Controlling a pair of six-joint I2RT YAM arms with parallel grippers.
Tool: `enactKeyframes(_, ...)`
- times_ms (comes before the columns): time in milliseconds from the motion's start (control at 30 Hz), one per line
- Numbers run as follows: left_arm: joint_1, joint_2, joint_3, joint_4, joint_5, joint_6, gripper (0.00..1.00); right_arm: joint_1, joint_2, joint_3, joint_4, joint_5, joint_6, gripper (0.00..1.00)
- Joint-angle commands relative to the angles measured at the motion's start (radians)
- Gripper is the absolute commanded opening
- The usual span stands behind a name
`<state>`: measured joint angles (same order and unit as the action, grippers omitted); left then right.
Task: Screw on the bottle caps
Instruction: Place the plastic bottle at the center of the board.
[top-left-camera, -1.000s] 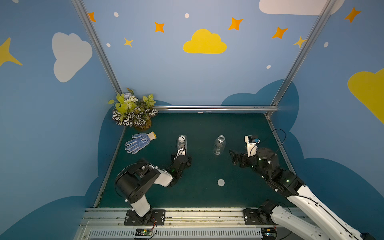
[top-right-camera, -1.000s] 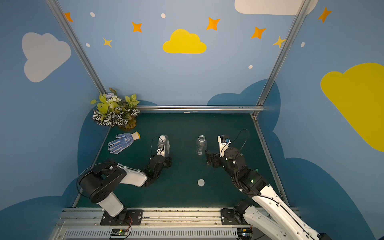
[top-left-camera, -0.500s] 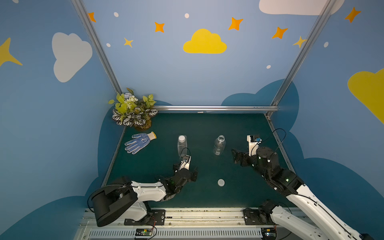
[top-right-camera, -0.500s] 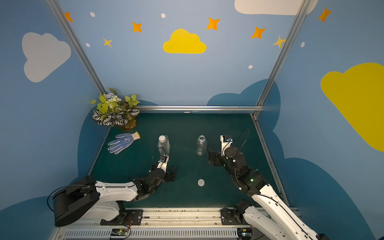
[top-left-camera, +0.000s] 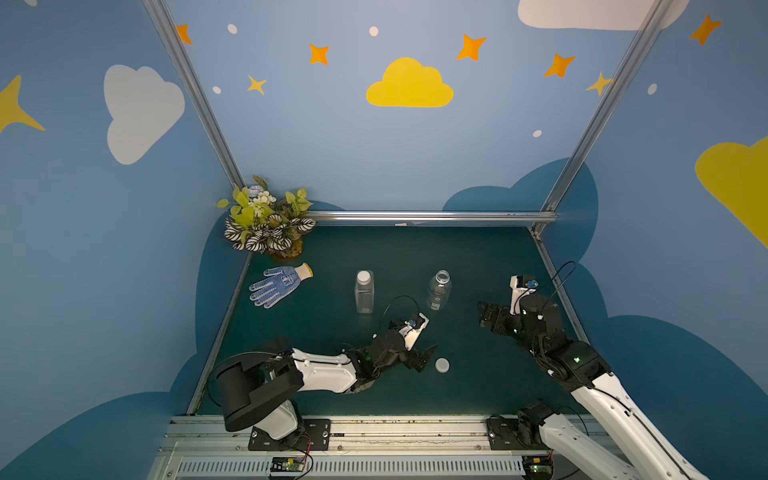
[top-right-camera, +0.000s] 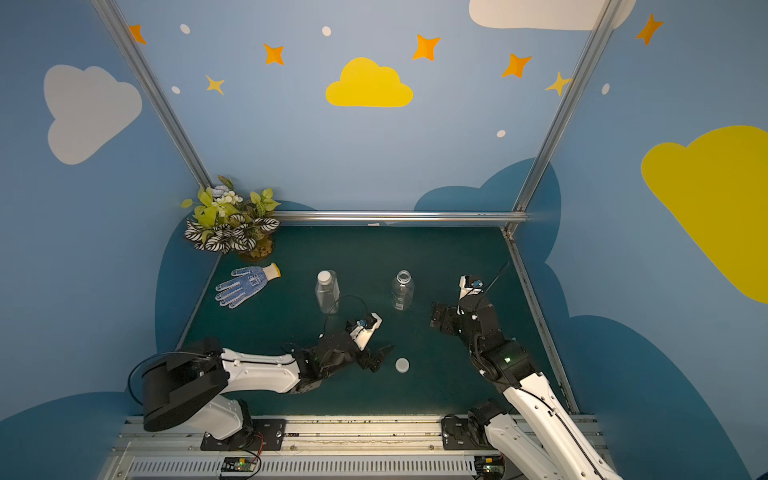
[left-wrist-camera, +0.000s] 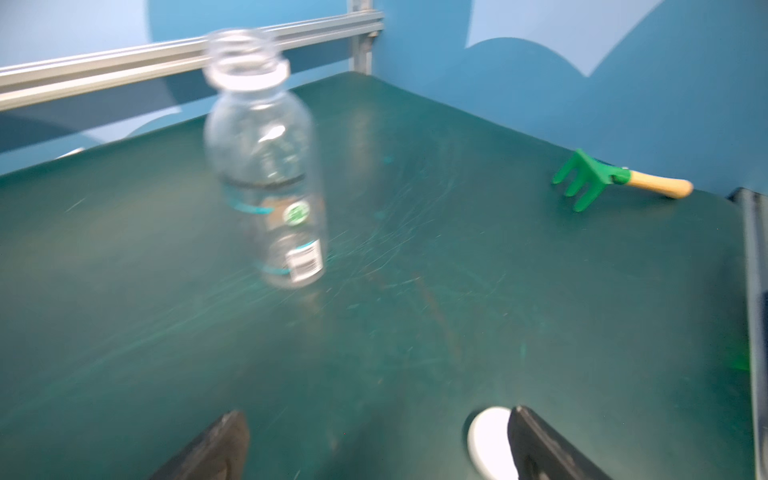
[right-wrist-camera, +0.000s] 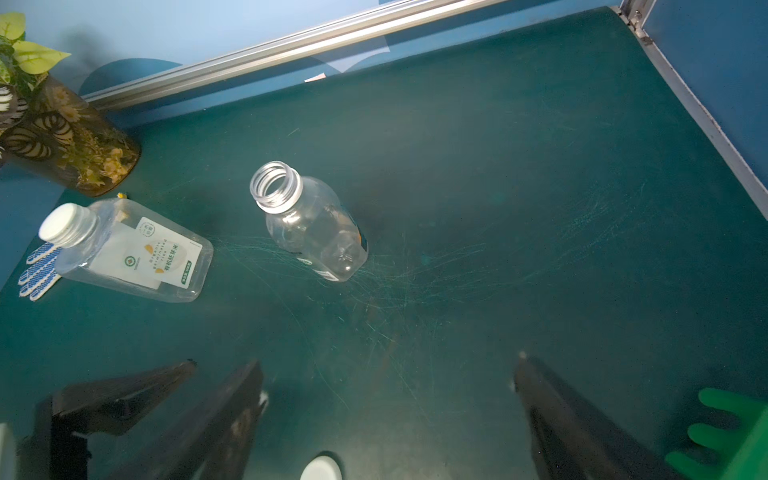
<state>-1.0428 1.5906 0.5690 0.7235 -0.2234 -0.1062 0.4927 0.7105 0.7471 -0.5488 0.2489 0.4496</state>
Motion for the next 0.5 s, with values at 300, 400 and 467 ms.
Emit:
enactKeyframes(300, 0.187, 0.246, 0.227, 0.163, 0.254, 0.084, 1.00, -0.037, -0.066, -0.053, -0.086, -0.058, 0.041, 0.98)
enactKeyframes(400, 0.230, 0.293, 0.264, 0.182, 0.292, 0.074, 1.00, -0.037, -0.065, -0.060, -0.086, -0.065, 0.044, 0.98)
enactKeyframes(467, 0.248, 0.322, 0.292, 0.188, 0.310, 0.072, 1.00, -0.037, -0.065, -0.061, -0.083, -0.069, 0.041, 0.98)
